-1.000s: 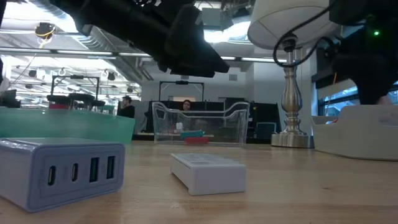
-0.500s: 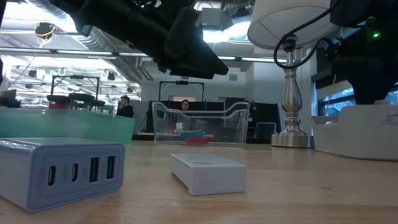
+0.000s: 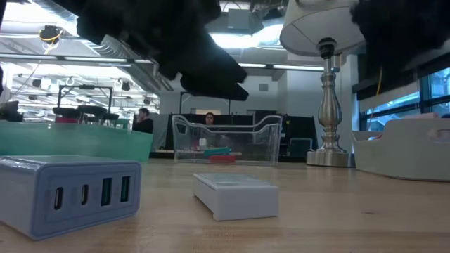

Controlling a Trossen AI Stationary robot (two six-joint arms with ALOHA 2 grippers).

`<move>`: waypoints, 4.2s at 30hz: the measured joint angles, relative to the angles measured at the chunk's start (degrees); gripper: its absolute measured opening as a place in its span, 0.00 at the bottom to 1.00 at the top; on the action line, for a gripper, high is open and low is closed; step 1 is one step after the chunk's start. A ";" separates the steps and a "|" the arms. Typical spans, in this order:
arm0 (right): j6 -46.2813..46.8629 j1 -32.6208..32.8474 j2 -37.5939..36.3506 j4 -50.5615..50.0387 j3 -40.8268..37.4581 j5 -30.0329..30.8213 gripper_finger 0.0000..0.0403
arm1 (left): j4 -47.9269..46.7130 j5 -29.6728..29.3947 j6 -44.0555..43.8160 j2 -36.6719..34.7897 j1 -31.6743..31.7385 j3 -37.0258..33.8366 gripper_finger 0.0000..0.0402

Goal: Pick & Place Office items
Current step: Put the blue charger adapter into the gray bin

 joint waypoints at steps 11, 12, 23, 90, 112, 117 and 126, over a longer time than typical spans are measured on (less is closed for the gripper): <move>-10.74 7.61 2.99 27.21 2.02 6.52 0.72 | -6.21 9.93 17.40 0.00 -4.99 0.00 0.79; -11.31 8.26 3.98 29.50 2.02 6.71 0.72 | -7.08 9.22 16.54 0.00 -5.51 0.00 0.79; -15.58 10.27 12.70 40.37 2.02 5.55 0.72 | -13.55 8.93 -4.36 0.02 -10.08 0.00 0.79; -19.14 7.50 13.66 56.18 1.98 14.49 0.72 | -2.55 -49.13 25.32 -7.34 -13.31 0.00 0.52; -33.35 -3.75 13.68 74.57 1.98 3.90 0.90 | 10.53 -50.01 37.41 -7.29 -10.14 0.00 0.52; -33.60 -4.68 13.68 75.52 1.98 4.32 0.87 | 13.35 -48.92 40.10 -7.28 -8.49 0.00 0.52; -34.88 -4.71 13.68 75.57 1.98 4.50 0.68 | 14.20 -46.51 41.03 -7.28 -6.06 0.00 0.52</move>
